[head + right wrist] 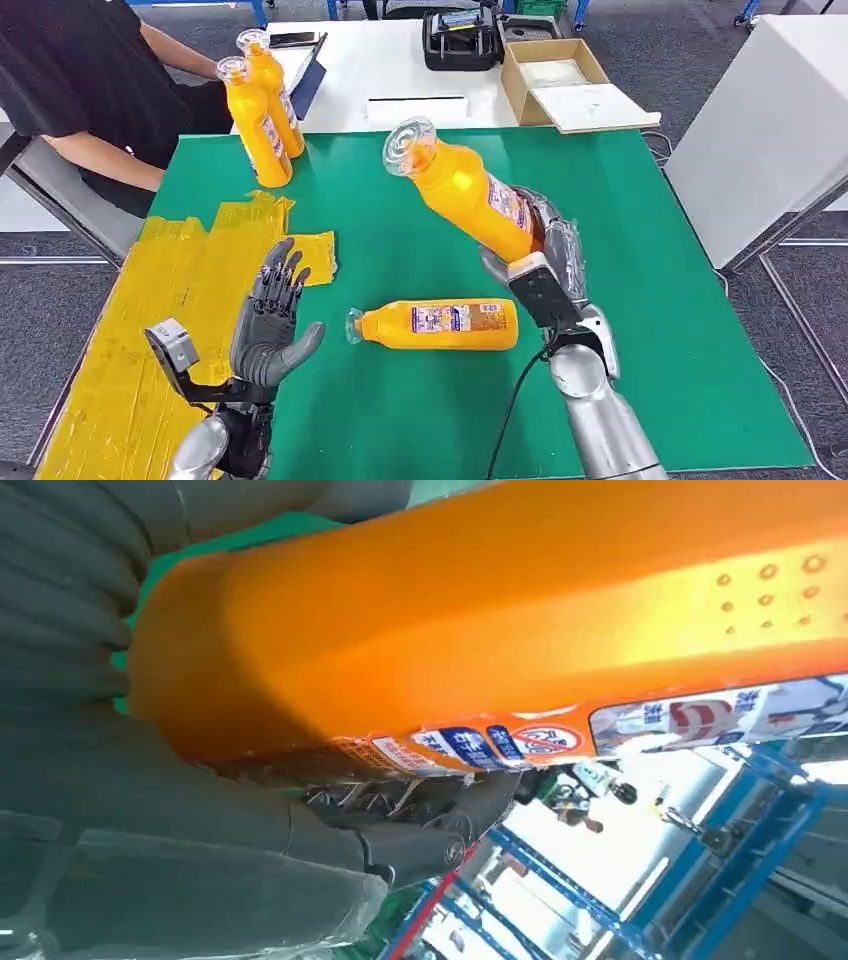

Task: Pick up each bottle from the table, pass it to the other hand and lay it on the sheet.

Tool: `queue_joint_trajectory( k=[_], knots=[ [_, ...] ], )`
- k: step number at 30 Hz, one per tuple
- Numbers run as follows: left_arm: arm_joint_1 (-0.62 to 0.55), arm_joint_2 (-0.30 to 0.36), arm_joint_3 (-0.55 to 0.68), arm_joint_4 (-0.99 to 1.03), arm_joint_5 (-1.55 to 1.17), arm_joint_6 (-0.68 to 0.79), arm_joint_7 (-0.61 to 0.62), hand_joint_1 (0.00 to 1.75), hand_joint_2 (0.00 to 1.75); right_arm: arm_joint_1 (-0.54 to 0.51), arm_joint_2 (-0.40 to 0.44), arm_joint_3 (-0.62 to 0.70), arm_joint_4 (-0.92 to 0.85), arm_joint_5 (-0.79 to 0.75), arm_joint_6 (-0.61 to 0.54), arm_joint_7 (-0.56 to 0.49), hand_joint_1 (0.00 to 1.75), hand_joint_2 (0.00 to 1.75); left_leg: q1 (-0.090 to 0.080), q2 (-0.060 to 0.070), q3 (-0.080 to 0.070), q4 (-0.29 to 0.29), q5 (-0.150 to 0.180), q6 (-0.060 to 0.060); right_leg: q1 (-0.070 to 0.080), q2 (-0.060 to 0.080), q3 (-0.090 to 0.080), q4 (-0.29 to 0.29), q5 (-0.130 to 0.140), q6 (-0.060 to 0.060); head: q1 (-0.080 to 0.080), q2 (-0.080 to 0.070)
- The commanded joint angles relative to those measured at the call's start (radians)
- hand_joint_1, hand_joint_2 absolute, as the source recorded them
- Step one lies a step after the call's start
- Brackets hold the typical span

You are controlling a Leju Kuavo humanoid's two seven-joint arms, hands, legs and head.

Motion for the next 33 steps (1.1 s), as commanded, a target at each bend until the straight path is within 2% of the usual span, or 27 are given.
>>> queue_joint_trajectory(
  k=[1,7,13,19,22,24,27,33],
  knots=[
    [-0.029,-0.006,-0.041,0.027,0.006,-0.001,0.007,0.00,1.75,-0.083,0.027,0.013,0.137,-0.005,0.002,0.004,1.75,1.75,0.001,0.001,0.001,0.001,-0.001,-0.003,0.001,-0.001,0.001,0.000,0.000,-0.001,0.000,0.000],
    [-0.052,-0.035,-0.093,0.006,-0.004,0.032,-0.001,0.00,1.75,-0.122,0.105,0.051,0.162,-0.010,0.017,-0.001,1.75,1.75,0.001,0.003,0.000,0.003,-0.002,-0.004,0.001,-0.001,0.000,0.002,-0.001,-0.001,0.000,0.000],
    [-0.070,-0.026,-0.055,0.003,0.045,0.080,-0.017,0.00,1.75,-0.063,0.137,0.251,0.068,-0.004,0.037,0.033,1.73,1.75,0.001,0.003,0.001,0.000,-0.001,-0.004,0.001,0.000,0.000,0.001,-0.001,-0.001,0.000,0.000],
    [-0.067,-0.023,-0.011,-0.016,0.055,0.115,-0.015,0.00,1.75,-0.044,0.171,0.392,0.102,-0.057,0.083,0.046,1.75,1.75,0.002,0.003,0.002,0.001,-0.002,-0.004,0.002,-0.001,0.001,0.001,-0.001,-0.002,0.000,0.000],
    [-0.058,-0.020,-0.002,-0.023,0.055,0.113,-0.015,0.00,1.75,-0.042,0.174,0.418,0.125,-0.073,0.070,0.040,1.75,1.75,0.003,0.003,-0.001,0.000,-0.001,-0.003,0.002,0.001,-0.002,0.000,0.000,-0.001,0.000,0.000],
    [-0.048,-0.023,0.015,-0.039,0.040,0.143,-0.035,0.00,1.75,-0.028,0.182,0.447,0.140,-0.085,0.094,0.040,1.71,1.75,0.003,0.003,0.000,0.000,-0.001,-0.003,0.002,0.000,-0.001,-0.001,0.000,-0.001,0.000,0.000],
    [-0.032,-0.015,0.041,-0.065,0.037,0.164,-0.041,0.00,1.75,0.018,0.192,0.488,0.141,-0.099,0.125,0.038,1.75,1.75,0.003,0.002,0.000,-0.001,-0.001,-0.004,0.002,-0.001,0.000,-0.001,-0.001,-0.001,0.000,0.000],
    [0.006,-0.021,0.072,-0.130,0.034,0.168,-0.037,0.00,1.75,0.070,0.170,0.528,0.123,-0.106,0.141,0.044,1.75,1.75,0.002,0.000,0.000,-0.001,-0.001,-0.004,0.002,-0.002,0.000,-0.001,-0.001,-0.001,0.000,0.000]
  ],
)
